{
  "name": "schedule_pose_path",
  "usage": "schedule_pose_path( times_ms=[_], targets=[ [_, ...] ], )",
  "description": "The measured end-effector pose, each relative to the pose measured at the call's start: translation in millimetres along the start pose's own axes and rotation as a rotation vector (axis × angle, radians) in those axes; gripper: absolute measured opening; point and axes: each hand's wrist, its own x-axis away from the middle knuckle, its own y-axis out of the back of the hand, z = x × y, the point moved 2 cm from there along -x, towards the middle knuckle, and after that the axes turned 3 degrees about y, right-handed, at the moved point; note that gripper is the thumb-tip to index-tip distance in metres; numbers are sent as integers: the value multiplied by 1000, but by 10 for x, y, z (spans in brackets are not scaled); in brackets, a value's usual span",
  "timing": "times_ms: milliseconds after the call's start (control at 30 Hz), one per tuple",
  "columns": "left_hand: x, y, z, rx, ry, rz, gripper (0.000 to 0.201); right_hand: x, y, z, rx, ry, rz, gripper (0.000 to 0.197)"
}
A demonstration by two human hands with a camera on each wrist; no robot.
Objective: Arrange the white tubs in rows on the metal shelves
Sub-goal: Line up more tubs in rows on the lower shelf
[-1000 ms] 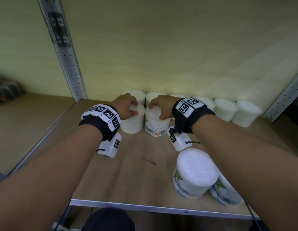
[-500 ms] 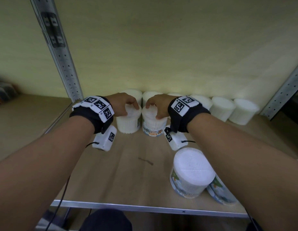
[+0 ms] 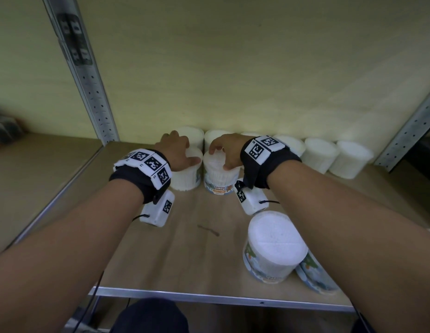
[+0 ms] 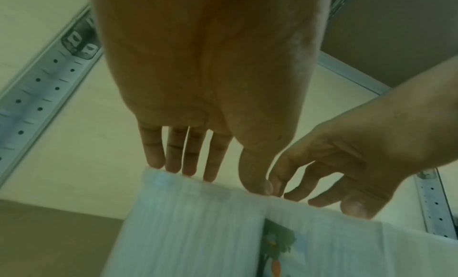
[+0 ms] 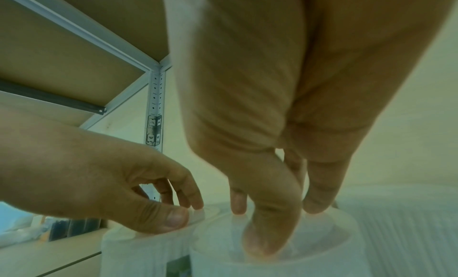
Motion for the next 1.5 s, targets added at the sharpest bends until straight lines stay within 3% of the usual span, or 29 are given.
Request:
schedule_pose_path(
  times_ms=[367, 600, 700, 800, 900, 1033, 1500],
  targets=[
    [60, 197, -12, 8, -166, 191, 58, 7, -6, 7, 4, 11, 5, 61],
    [89, 219, 24, 9, -196, 269, 64, 34, -18, 18, 6, 9, -14, 60],
    [80, 198, 0, 103, -139, 200, 61, 34, -28, 21, 8, 11, -23, 60],
    [43, 118, -35, 194, -67, 32, 48, 32, -23, 23, 13, 5, -11, 60],
    [56, -12, -27, 150, 16, -97, 53, 34, -27, 27, 23, 7, -16, 60],
    [68, -117, -25, 62, 32, -135, 58, 24, -40, 26, 30, 8, -33, 59],
    [50, 185, 7, 21, -223, 185, 57, -10, -54, -9, 35, 12, -13, 60]
  ],
)
